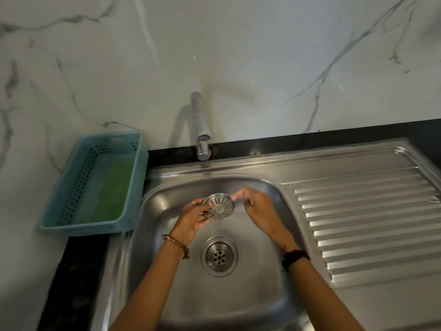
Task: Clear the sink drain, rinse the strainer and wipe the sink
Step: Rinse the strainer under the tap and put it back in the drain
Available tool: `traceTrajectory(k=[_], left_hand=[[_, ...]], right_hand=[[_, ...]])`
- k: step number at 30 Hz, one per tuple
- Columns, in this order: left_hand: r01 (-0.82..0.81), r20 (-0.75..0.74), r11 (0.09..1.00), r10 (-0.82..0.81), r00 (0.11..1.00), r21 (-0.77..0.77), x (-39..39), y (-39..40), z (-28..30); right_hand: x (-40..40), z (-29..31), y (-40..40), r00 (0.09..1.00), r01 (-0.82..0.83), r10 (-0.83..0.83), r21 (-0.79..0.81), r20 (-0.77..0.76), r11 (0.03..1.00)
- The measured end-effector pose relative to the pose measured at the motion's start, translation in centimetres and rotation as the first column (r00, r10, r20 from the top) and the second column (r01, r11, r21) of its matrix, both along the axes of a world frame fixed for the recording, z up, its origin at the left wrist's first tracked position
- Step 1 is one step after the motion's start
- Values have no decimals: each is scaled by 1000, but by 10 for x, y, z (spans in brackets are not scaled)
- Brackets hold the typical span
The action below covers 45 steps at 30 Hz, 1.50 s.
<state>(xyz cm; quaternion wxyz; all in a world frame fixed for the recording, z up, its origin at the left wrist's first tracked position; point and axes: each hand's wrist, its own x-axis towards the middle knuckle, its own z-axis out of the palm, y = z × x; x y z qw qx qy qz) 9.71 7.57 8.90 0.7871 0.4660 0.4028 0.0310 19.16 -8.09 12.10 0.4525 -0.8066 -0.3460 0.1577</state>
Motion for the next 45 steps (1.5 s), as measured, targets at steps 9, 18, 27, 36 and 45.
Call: traceTrajectory(k=[9, 18, 27, 36, 45], left_hand=[[-64, -54, 998, 62, 997, -26, -7, 33, 3], [-97, -9, 980, 97, 995, -173, 2, 28, -16], [-111, -46, 964, 103, 994, -242, -4, 20, -32], [-130, 103, 984, 142, 984, -117, -23, 5, -35], [-134, -19, 990, 135, 991, 44, -21, 26, -21]], right_hand=[[26, 33, 124, 1000, 1, 1, -58, 30, 998], [42, 35, 119, 966, -212, 239, -225, 99, 951], [33, -1, 87, 997, 65, -74, -266, -24, 962], [-34, -69, 46, 873, 247, -230, -17, -430, 969], [-24, -52, 67, 775, 254, -233, -47, -587, 966]])
